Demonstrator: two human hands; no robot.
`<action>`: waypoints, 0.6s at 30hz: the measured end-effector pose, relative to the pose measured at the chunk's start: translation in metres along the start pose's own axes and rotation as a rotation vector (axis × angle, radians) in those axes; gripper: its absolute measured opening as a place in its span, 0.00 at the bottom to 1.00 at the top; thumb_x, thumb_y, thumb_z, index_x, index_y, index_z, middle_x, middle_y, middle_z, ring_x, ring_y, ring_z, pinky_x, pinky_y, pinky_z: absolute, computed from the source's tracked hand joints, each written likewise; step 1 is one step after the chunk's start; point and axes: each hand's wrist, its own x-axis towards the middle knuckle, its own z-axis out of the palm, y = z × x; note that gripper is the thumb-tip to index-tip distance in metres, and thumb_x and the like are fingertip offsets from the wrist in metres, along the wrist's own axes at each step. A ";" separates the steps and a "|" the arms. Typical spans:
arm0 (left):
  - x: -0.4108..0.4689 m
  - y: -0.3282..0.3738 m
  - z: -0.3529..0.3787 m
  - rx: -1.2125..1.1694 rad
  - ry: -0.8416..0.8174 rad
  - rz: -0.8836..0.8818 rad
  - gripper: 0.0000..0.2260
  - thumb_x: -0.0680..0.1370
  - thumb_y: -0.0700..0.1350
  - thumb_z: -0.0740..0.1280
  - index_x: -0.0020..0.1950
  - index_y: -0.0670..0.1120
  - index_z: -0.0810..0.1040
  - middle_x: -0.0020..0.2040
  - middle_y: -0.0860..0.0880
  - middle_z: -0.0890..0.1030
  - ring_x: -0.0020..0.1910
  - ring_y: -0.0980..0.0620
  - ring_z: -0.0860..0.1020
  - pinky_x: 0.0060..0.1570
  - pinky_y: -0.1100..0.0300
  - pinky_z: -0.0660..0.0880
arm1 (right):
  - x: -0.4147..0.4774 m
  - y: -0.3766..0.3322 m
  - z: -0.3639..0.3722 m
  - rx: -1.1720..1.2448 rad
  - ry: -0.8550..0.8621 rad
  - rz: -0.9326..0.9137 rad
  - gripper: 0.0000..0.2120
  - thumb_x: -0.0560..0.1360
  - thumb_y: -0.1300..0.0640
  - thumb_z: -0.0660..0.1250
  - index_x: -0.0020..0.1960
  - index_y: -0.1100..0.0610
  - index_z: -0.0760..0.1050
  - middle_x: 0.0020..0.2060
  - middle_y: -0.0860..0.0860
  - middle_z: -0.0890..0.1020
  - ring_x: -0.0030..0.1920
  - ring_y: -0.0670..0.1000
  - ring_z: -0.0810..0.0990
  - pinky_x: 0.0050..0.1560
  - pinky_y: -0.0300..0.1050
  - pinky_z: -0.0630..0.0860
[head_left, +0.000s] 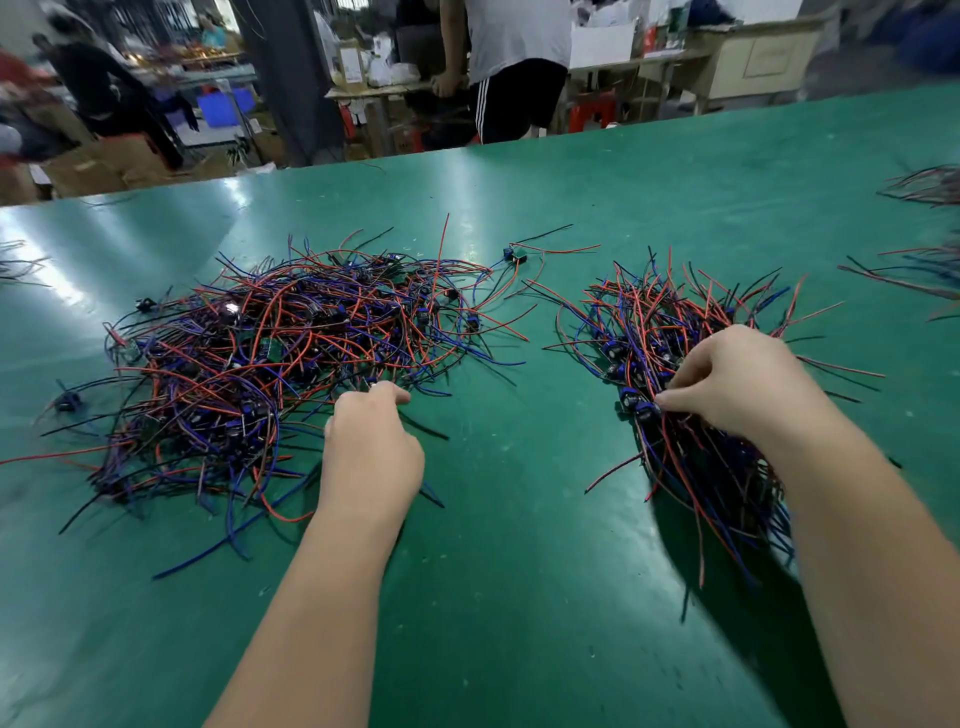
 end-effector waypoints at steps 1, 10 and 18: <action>0.000 0.001 -0.001 -0.057 0.036 0.021 0.20 0.74 0.35 0.62 0.64 0.48 0.74 0.57 0.43 0.76 0.52 0.44 0.74 0.49 0.55 0.70 | 0.000 -0.001 0.001 0.004 0.020 -0.014 0.10 0.68 0.49 0.75 0.34 0.53 0.82 0.26 0.51 0.80 0.30 0.45 0.74 0.29 0.37 0.64; -0.002 0.018 -0.014 -0.972 0.133 -0.021 0.24 0.71 0.35 0.73 0.62 0.53 0.72 0.57 0.49 0.77 0.42 0.63 0.81 0.53 0.60 0.76 | -0.004 -0.016 0.003 0.261 0.170 -0.158 0.07 0.73 0.53 0.69 0.38 0.51 0.81 0.25 0.42 0.78 0.30 0.39 0.76 0.30 0.30 0.65; -0.026 0.049 -0.016 -1.686 -0.554 0.067 0.23 0.65 0.33 0.69 0.60 0.43 0.77 0.50 0.45 0.85 0.42 0.55 0.83 0.42 0.66 0.78 | -0.019 -0.046 0.009 1.287 -0.527 -0.043 0.19 0.69 0.45 0.66 0.46 0.61 0.81 0.39 0.56 0.84 0.28 0.47 0.76 0.30 0.37 0.71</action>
